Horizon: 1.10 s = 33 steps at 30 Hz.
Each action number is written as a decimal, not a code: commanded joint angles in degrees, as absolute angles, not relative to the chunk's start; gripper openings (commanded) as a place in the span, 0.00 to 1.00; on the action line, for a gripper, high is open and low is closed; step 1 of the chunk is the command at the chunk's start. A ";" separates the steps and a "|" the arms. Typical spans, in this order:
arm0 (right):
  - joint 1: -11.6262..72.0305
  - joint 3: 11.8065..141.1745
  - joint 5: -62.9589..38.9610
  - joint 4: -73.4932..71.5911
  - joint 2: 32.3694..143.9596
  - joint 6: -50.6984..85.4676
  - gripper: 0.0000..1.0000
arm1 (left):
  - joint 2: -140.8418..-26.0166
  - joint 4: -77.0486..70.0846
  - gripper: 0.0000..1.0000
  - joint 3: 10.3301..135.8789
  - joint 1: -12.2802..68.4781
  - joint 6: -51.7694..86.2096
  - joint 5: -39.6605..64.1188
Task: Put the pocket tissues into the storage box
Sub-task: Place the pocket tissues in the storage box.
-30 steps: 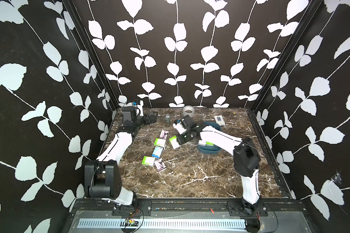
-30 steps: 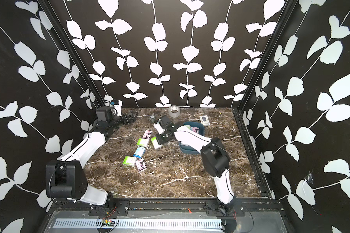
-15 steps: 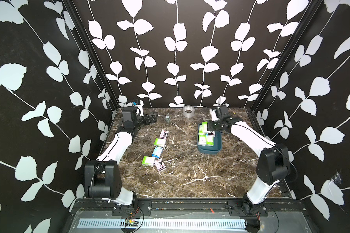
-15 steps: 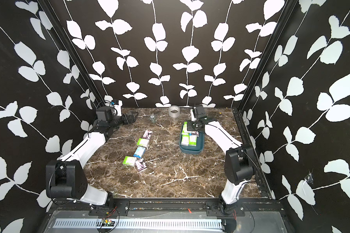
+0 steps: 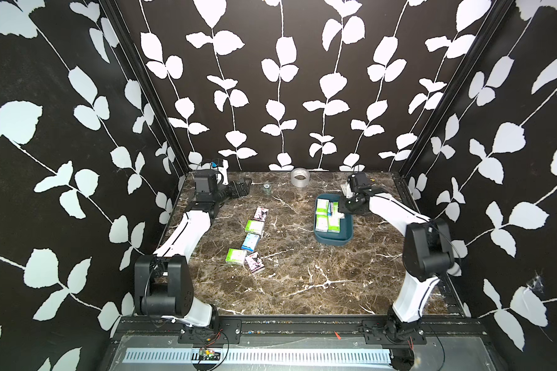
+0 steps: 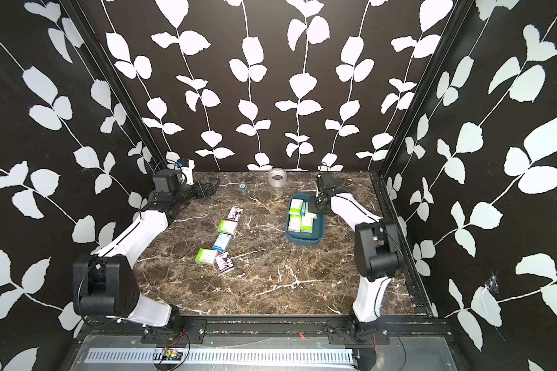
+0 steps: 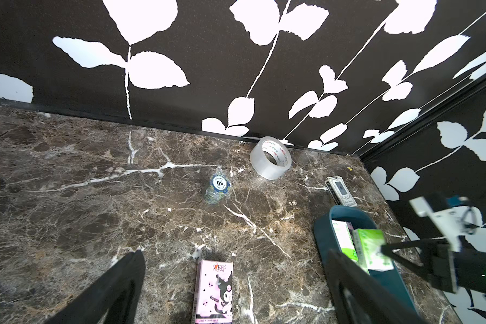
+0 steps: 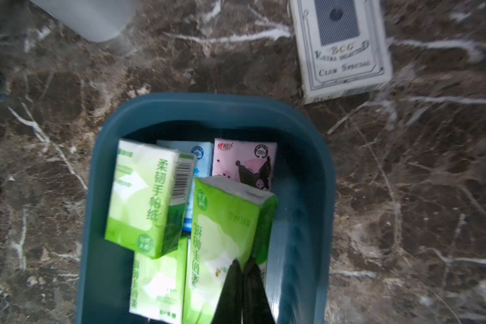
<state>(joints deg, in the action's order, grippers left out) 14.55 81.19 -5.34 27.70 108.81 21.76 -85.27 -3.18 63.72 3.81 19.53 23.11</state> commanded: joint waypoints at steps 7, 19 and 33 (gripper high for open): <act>14.40 85.94 -7.47 24.88 113.08 23.65 0.00 | -83.43 -2.57 0.99 64.95 3.73 18.04 22.26; 14.38 91.02 -7.93 26.66 117.51 22.39 0.00 | -83.14 -2.29 0.99 64.42 3.78 17.62 21.97; 14.41 94.22 -8.87 29.33 118.96 20.49 0.24 | -82.96 -1.94 0.99 64.42 3.78 17.48 21.88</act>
<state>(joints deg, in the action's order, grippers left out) 14.39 92.47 -8.49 28.08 118.24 21.26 -85.27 -2.87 63.72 3.81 18.22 21.89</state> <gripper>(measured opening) 0.230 0.989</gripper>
